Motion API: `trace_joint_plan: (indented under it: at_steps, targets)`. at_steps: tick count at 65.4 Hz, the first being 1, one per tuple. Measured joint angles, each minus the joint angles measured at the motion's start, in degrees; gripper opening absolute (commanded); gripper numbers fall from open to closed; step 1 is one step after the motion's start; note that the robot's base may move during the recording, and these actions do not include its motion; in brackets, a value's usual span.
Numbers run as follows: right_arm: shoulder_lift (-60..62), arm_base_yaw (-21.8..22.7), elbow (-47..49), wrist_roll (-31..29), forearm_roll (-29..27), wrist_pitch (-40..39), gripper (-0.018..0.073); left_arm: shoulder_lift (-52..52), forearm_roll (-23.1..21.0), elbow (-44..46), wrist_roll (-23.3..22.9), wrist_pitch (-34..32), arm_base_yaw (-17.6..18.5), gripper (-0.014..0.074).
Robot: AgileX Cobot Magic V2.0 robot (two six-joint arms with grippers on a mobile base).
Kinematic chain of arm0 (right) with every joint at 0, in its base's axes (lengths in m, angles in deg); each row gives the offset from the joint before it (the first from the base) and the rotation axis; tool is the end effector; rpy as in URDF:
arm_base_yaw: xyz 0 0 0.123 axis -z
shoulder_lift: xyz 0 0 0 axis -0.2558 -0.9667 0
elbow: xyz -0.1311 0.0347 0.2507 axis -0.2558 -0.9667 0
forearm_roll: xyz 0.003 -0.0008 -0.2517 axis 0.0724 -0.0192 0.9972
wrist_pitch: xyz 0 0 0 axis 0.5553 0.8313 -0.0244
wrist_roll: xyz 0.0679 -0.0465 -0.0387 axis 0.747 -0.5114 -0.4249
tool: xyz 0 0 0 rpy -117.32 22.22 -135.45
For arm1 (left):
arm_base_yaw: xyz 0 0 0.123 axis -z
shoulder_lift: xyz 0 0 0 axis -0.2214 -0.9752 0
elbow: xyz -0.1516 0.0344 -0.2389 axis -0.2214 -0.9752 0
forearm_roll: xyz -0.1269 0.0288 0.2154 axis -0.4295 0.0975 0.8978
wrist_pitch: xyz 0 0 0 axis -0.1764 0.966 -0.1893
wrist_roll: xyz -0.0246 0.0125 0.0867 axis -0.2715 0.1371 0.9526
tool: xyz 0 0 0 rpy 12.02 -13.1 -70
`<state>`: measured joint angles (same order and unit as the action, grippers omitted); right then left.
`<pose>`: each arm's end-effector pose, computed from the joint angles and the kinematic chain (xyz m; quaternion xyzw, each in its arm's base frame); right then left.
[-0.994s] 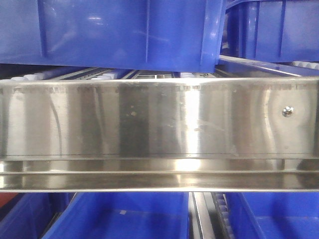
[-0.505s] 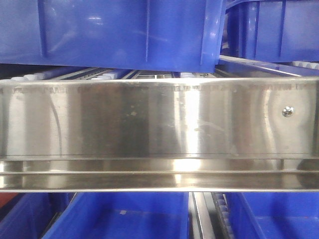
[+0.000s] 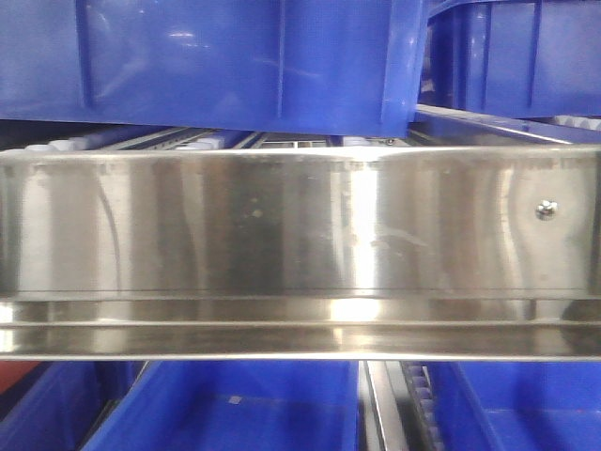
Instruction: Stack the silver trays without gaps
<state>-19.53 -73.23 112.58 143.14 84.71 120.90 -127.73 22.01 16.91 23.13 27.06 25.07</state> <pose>0.1932 0.1893 0.3904 -0.0342 0.8169 0.0630 0.5723 0.2060 -0.1091 0.4071 0.0266 0.8152 -0.0808 0.5730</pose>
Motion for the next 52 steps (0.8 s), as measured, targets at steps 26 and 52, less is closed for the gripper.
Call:
trace_joint_plan:
  at_steps: [26,52]
  targets:
    - [0.0,0.0,0.0,0.0,0.0,0.0,-0.0075,0.0,0.0,0.0,0.0,0.0,0.0,-0.0016]
    - [0.0,0.0,0.0,0.1,0.0,0.0,-0.0075,0.0,0.0,0.0,0.0,0.0,0.0,-0.0016]
